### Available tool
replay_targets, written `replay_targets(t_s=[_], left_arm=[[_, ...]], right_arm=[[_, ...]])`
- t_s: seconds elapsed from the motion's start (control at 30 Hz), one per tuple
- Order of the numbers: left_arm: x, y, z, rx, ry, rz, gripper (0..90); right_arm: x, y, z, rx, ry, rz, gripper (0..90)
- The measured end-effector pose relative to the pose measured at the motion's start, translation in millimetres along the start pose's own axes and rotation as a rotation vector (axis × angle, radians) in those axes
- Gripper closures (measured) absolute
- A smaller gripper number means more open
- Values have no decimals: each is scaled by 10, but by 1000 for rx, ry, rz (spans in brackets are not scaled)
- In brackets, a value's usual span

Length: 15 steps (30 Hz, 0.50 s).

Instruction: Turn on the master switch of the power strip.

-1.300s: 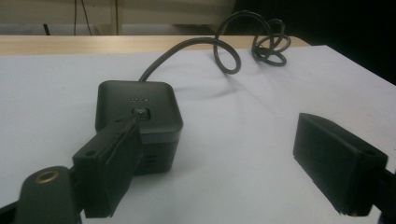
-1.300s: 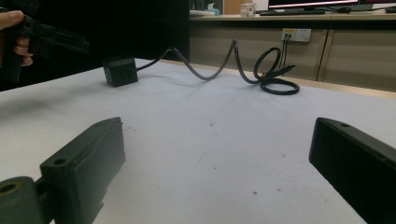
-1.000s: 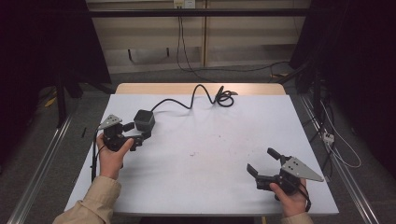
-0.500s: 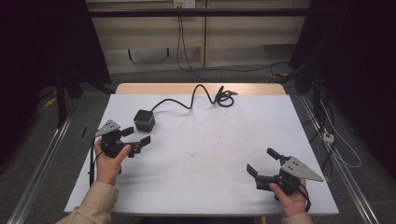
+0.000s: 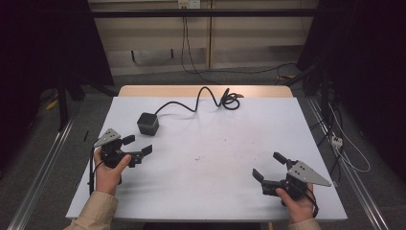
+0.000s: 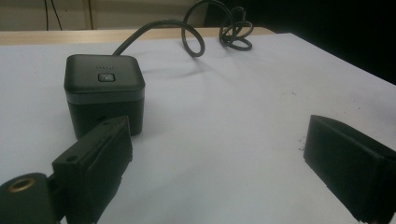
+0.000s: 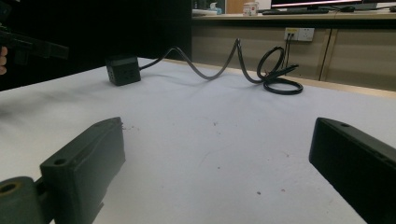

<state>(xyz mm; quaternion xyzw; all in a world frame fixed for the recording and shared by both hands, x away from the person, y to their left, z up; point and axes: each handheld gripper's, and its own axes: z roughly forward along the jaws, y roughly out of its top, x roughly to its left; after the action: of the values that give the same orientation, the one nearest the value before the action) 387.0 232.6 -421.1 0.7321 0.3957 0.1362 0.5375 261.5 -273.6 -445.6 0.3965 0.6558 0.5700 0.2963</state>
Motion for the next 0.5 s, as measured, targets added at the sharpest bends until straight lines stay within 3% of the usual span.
replay_targets(t_s=[0.5], left_arm=[[-34, -96, -116, -8, -12, 1, 76]], right_arm=[[-3, -2, -3, 2, -2, 1, 30]])
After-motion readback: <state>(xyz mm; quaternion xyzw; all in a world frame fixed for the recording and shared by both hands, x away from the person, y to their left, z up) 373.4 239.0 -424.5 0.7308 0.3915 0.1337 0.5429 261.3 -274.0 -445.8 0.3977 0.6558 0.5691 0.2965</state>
